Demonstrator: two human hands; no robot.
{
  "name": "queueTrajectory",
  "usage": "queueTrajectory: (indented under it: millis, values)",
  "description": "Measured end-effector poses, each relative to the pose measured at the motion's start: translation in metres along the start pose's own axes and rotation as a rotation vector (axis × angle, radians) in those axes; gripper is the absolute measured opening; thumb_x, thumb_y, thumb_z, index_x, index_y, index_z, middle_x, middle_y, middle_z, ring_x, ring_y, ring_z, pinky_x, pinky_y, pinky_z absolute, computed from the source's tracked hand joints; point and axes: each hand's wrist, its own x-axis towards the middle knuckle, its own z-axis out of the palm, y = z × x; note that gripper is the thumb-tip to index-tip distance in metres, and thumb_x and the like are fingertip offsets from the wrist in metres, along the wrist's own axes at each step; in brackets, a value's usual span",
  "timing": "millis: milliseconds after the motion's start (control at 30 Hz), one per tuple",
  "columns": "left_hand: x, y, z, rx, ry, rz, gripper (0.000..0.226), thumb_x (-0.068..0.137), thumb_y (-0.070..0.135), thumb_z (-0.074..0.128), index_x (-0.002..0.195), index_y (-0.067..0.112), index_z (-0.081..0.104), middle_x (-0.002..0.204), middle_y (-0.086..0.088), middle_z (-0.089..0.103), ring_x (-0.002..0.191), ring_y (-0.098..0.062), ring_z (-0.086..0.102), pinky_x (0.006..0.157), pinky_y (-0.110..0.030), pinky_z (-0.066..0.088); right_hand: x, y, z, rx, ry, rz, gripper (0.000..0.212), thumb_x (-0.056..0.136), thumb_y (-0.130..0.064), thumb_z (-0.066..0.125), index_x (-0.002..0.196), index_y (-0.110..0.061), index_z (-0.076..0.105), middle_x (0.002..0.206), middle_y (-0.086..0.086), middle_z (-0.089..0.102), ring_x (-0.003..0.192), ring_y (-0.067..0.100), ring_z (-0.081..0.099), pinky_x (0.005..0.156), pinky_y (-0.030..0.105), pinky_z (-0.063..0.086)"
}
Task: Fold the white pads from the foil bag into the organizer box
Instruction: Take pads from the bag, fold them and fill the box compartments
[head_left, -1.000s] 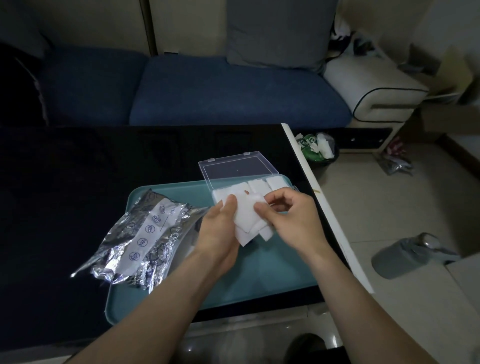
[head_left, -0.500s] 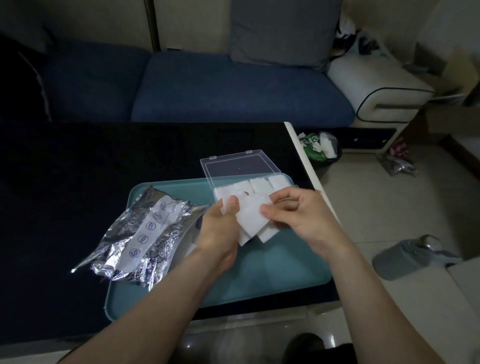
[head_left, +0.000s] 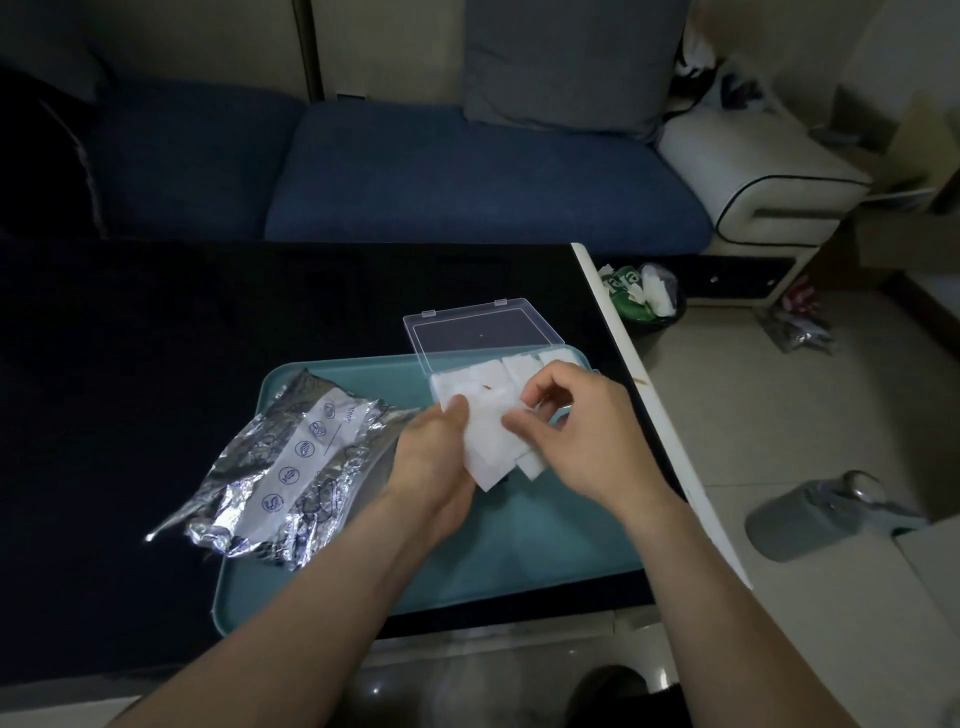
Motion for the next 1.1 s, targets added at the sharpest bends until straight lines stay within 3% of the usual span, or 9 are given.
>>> queueTrajectory:
  millis: [100, 133, 300, 567, 700, 833, 967, 1033, 1100]
  values:
    - [0.001, 0.000, 0.000, 0.062, 0.058, 0.058, 0.024, 0.106, 0.014, 0.040, 0.101, 0.004, 0.061, 0.082, -0.011, 0.074, 0.067, -0.022, 0.073, 0.056, -0.036, 0.060, 0.003, 0.005, -0.012, 0.105, 0.036, 0.062, 0.023, 0.078, -0.016, 0.085, 0.079, -0.024, 0.064, 0.079, -0.009, 0.069, 0.072, 0.005, 0.065, 0.067, 0.016, 0.052]
    - [0.001, 0.000, 0.001, 0.084, 0.072, 0.076, 0.023, 0.106, 0.014, 0.041, 0.100, 0.004, 0.061, 0.084, -0.010, 0.073, 0.066, -0.022, 0.072, 0.054, -0.034, 0.060, 0.004, 0.006, -0.016, 0.183, 0.042, 0.105, 0.023, 0.077, -0.015, 0.086, 0.082, -0.022, 0.065, 0.080, -0.005, 0.070, 0.071, 0.009, 0.067, 0.068, 0.021, 0.055]
    - [-0.004, 0.000, 0.006, 0.118, 0.050, 0.140, 0.029, 0.105, 0.017, 0.042, 0.123, 0.002, 0.059, 0.114, -0.017, 0.070, 0.104, -0.035, 0.068, 0.094, -0.053, 0.053, 0.003, 0.007, -0.040, 0.649, -0.090, 0.272, 0.046, 0.061, -0.019, 0.087, 0.100, -0.010, 0.065, 0.075, 0.012, 0.074, 0.063, 0.023, 0.070, 0.060, 0.028, 0.057]
    - [-0.008, -0.002, 0.010, 0.124, -0.090, 0.099, 0.030, 0.106, 0.016, 0.038, 0.107, 0.000, 0.063, 0.104, -0.022, 0.072, 0.100, -0.037, 0.069, 0.097, -0.054, 0.051, 0.002, 0.005, -0.008, 0.286, -0.033, 0.181, 0.023, 0.069, -0.017, 0.091, 0.080, -0.018, 0.071, 0.073, -0.002, 0.075, 0.064, 0.013, 0.072, 0.060, 0.021, 0.055]
    - [-0.009, -0.003, 0.012, 0.103, -0.109, 0.119, 0.033, 0.107, 0.019, 0.036, 0.114, 0.001, 0.062, 0.110, -0.021, 0.071, 0.105, -0.037, 0.068, 0.097, -0.053, 0.051, 0.001, 0.008, -0.004, 0.324, -0.005, 0.303, 0.022, 0.074, -0.020, 0.089, 0.083, -0.014, 0.069, 0.070, 0.002, 0.075, 0.062, 0.017, 0.074, 0.061, 0.029, 0.056]
    - [-0.008, -0.005, 0.014, 0.106, -0.107, 0.154, 0.030, 0.106, 0.022, 0.039, 0.116, 0.004, 0.062, 0.111, -0.022, 0.070, 0.105, -0.043, 0.066, 0.085, -0.049, 0.055, 0.000, 0.005, 0.007, 0.440, 0.039, 0.409, 0.026, 0.079, -0.022, 0.086, 0.087, -0.007, 0.066, 0.068, 0.009, 0.074, 0.062, 0.022, 0.073, 0.064, 0.038, 0.060]
    - [-0.008, -0.003, 0.014, 0.075, -0.076, 0.158, 0.026, 0.106, 0.021, 0.039, 0.113, 0.009, 0.062, 0.109, -0.019, 0.072, 0.095, -0.034, 0.069, 0.079, -0.045, 0.054, -0.001, 0.009, 0.019, 0.384, 0.051, 0.434, 0.035, 0.079, -0.032, 0.085, 0.098, -0.012, 0.063, 0.082, 0.007, 0.071, 0.068, 0.021, 0.072, 0.073, 0.046, 0.062]
    - [-0.008, -0.001, 0.013, 0.076, -0.082, 0.151, 0.025, 0.106, 0.022, 0.040, 0.110, 0.011, 0.061, 0.105, -0.016, 0.071, 0.088, -0.032, 0.068, 0.074, -0.043, 0.053, -0.002, 0.007, 0.020, 0.280, 0.065, 0.385, 0.044, 0.076, -0.036, 0.086, 0.107, -0.016, 0.062, 0.092, -0.001, 0.065, 0.081, 0.017, 0.069, 0.080, 0.040, 0.060]
    - [-0.009, -0.001, 0.012, 0.079, -0.080, 0.145, 0.024, 0.106, 0.022, 0.039, 0.111, 0.010, 0.060, 0.103, -0.018, 0.070, 0.083, -0.029, 0.066, 0.071, -0.041, 0.051, -0.003, 0.003, 0.018, 0.217, 0.101, 0.302, 0.046, 0.075, -0.033, 0.087, 0.112, -0.018, 0.063, 0.097, -0.008, 0.063, 0.083, 0.009, 0.064, 0.077, 0.024, 0.054]
